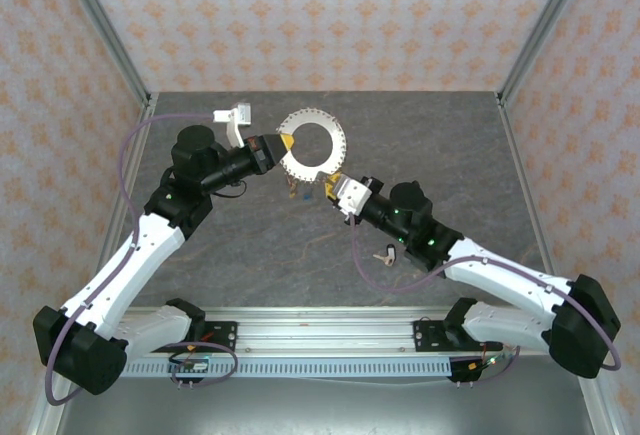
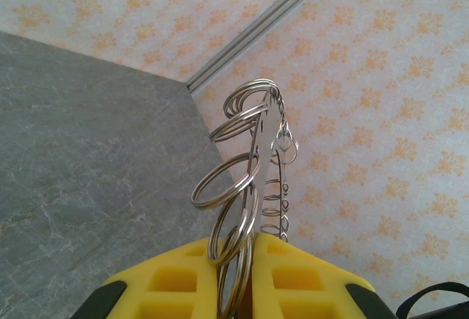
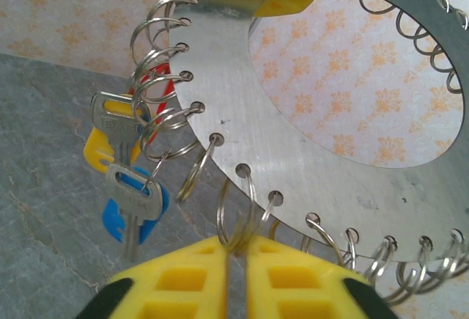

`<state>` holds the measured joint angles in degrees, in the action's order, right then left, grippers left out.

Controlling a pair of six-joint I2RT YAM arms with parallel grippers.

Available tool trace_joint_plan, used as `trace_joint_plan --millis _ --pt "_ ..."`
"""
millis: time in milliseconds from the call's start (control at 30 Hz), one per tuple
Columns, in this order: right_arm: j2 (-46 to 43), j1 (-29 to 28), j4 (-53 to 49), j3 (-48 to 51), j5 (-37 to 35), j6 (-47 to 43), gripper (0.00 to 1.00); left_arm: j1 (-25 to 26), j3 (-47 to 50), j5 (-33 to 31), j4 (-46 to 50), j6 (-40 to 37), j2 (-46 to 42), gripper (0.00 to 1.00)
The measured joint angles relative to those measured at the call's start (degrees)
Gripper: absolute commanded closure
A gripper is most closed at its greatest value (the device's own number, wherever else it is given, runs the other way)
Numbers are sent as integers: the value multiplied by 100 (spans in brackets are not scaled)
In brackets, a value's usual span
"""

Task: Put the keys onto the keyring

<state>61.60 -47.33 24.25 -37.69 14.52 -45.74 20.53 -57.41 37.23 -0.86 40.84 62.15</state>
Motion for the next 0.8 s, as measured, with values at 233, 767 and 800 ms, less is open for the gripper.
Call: trace_joint_plan --millis 233,767,800 --pt "7 0 278 184 -151 -105 99 0 -26 -9 131 -48 26 100" --pt "-81 -15 -1241 -496 4 -70 99 11 -662 -166 1335 -1187 236 100" --pt "-33 -28 -1355 -557 4 -59 98 13 -717 -188 1462 -1290 275 100"
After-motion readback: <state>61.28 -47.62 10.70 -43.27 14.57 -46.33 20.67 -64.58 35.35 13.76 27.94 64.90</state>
